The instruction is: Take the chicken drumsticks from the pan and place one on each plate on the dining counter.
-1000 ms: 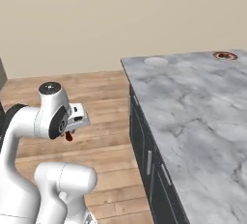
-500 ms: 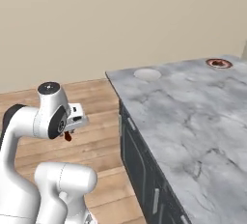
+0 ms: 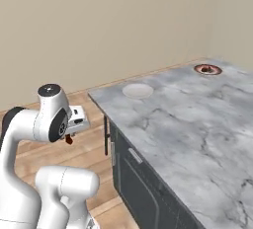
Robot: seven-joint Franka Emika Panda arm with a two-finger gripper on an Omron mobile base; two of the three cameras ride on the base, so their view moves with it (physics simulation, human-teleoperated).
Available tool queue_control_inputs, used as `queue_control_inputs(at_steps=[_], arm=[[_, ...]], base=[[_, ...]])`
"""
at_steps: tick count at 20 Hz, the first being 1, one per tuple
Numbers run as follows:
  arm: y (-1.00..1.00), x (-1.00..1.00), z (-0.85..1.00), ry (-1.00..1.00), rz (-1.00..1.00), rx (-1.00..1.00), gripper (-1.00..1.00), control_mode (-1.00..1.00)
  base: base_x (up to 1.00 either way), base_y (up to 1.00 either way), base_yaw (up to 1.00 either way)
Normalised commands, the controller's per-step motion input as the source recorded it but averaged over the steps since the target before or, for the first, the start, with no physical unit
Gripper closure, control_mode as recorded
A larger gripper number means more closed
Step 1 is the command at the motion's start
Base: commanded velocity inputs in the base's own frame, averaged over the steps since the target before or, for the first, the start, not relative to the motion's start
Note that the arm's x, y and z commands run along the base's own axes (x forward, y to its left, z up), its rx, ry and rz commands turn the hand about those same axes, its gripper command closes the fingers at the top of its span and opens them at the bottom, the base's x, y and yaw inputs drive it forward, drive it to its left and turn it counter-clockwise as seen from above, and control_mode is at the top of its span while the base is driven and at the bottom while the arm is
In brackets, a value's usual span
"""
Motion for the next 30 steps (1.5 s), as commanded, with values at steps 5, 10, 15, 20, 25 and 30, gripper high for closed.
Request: queue_control_inputs(at_steps=[5,10,15,20,25,30], arm=[[0.0,0.0,0.0,0.0,0.0,0.0,1.0,1.0],[0.0,0.0,0.0,0.0,0.0,0.0,1.0,1.0],[0.0,0.0,0.0,0.0,0.0,0.0,1.0,1.0],[0.0,0.0,0.0,0.0,0.0,0.0,1.0,1.0],[0.0,0.0,0.0,0.0,0.0,0.0,1.0,1.0],[0.0,0.0,0.0,0.0,0.0,0.0,1.0,1.0]], base=[[0.91,0.5,-0.54],[0.8,0.49,-0.65],[0.75,0.51,-0.66],[0.61,0.58,-0.61],[0.41,0.6,-0.37],[0.21,0.19,-0.06]])
